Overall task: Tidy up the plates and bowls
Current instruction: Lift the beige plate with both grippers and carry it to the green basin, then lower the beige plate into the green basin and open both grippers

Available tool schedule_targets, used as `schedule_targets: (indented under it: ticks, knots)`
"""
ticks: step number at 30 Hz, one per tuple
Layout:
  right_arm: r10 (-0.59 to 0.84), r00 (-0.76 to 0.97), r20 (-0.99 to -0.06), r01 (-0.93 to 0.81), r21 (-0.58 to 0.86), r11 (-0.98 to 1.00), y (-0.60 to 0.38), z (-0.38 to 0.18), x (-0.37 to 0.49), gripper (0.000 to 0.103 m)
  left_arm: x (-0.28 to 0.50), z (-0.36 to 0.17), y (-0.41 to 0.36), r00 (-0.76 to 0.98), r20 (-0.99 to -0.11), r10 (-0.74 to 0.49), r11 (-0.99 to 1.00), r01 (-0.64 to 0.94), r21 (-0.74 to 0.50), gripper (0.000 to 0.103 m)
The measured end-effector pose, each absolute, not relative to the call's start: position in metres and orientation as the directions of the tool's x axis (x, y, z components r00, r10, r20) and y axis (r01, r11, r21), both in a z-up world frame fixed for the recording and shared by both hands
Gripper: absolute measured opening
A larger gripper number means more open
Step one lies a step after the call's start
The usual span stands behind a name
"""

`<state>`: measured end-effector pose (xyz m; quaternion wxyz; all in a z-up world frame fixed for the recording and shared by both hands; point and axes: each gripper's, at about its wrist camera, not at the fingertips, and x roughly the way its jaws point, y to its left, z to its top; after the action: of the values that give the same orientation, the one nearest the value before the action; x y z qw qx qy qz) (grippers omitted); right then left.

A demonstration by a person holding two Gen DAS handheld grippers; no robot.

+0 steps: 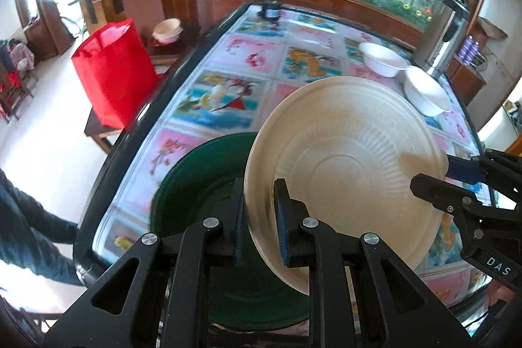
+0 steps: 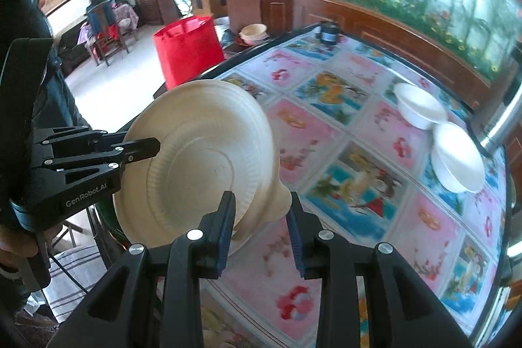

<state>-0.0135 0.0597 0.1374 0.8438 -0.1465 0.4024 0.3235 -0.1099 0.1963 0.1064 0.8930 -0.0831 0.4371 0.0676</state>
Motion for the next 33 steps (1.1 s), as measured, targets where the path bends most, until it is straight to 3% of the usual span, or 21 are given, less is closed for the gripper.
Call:
schedule_targets:
  ticks: [23,29,33]
  knots:
    - [0.422,0.364,-0.83,-0.721,0.036,0.692,0.108,0.103,-0.016,0.033,-0.119,0.062,0.229,0.535,-0.835,0.127,0.968,-0.249,-0.012,0.017]
    - [0.445,0.378,-0.811,-0.704,0.06,0.708,0.096,0.11,-0.015,0.039,-0.12,0.064,0.228,0.545,-0.824,0.155,0.967,-0.256,0.013,0.017]
    - [0.468,0.373,-0.801,-0.694,0.094,0.714,0.085,0.109,-0.017,0.052,-0.123,0.072,0.231,0.583,-0.796,0.164,0.96,-0.281,-0.008,0.017]
